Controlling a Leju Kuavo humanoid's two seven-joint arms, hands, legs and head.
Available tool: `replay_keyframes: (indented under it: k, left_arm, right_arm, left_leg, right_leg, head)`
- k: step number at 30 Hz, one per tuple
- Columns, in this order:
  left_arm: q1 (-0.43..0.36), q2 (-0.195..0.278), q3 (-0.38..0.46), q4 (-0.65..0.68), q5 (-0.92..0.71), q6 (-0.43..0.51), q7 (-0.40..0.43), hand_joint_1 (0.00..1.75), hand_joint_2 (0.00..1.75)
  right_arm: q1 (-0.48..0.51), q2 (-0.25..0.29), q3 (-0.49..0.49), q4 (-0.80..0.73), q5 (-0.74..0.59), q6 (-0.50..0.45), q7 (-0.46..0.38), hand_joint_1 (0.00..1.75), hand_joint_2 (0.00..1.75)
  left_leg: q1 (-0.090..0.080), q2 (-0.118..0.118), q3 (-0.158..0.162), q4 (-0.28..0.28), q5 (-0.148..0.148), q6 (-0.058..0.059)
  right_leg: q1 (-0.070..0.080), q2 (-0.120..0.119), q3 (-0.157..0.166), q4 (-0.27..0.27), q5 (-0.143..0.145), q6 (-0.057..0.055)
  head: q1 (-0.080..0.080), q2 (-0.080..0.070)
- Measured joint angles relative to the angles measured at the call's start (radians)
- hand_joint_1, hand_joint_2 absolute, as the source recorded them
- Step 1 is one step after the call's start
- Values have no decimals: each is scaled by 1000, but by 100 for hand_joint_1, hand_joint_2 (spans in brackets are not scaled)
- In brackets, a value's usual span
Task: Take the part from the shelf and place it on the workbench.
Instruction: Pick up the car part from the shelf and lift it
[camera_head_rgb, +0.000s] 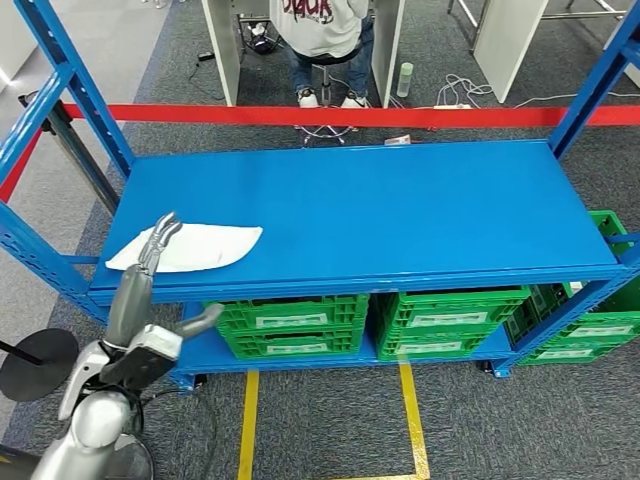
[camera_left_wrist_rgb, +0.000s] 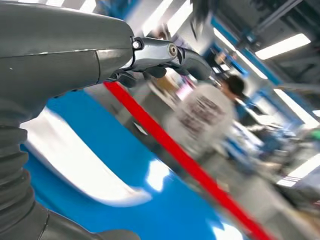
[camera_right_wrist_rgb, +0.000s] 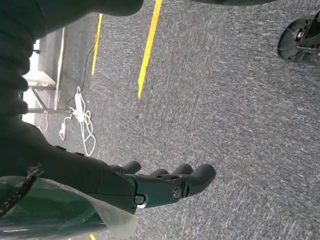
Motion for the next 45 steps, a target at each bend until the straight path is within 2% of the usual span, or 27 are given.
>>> replay_keyframes:
  k: [6, 8, 12, 17, 23, 30, 39, 45]
  left_arm:
    - [-28, 47, 0, 34, -78, 20, 38, 0, 175]
    - [-41, 63, -5, 44, -139, 18, 77, 0, 175]
    - [-92, 129, -23, 86, -289, -22, 175, 0, 175]
    - [-168, 218, -58, 150, -366, -94, 231, 0, 175]
    - [-273, 335, -120, 213, -326, -248, 253, 0, 175]
    - [-393, 446, -196, 294, -252, -363, 249, 0, 175]
    - [-481, 524, -274, 352, -201, -409, 250, 0, 175]
    - [-519, 551, -314, 396, -211, -403, 255, 0, 175]
  right_arm:
    - [0, -1, 0, 0, 0, 1, 3, 0, 175]
    - [0, -1, 0, 0, 1, 1, 3, 0, 175]
    - [0, -2, 0, 0, 8, 4, 3, 0, 175]
    - [-1, -4, 0, 0, 12, 14, 5, 0, 175]
    - [-3, -6, 0, 0, 12, 15, 8, 0, 175]
    - [-4, -9, 0, 0, 12, 17, 12, 0, 175]
    - [-5, -11, 0, 0, 13, 18, 9, 0, 175]
    - [-5, -12, 4, 0, 13, 19, 6, 0, 175]
  left_leg:
    - [0, 0, 0, 0, 0, 0]
    - [0, 0, 0, 0, 0, 0]
    - [0, 0, 0, 0, 0, 0]
    - [0, 0, 0, 0, 1, -1]
    - [1, 1, 0, 0, 1, -1]
    - [1, 1, 0, 0, 1, -1]
    - [1, 2, 0, 0, 1, -1]
    - [1, 2, 0, 0, 1, -1]
  right_leg:
    - [0, 0, 0, 0, 0, 0]
    - [0, 0, 0, 0, 0, 0]
    - [0, 0, 0, 0, 0, 0]
    - [1, 0, 0, 0, 0, -1]
    - [1, 1, 0, 1, 1, -1]
    - [1, 2, 0, 1, 1, -1]
    - [1, 2, -1, 1, 1, -1]
    - [1, 2, -1, 1, 1, -1]
  head:
    - [0, 0]
    - [0, 0]
    - [0, 0]
    - [0, 0]
    - [0, 0]
    - [0, 0]
    - [0, 0]
    - [0, 0]
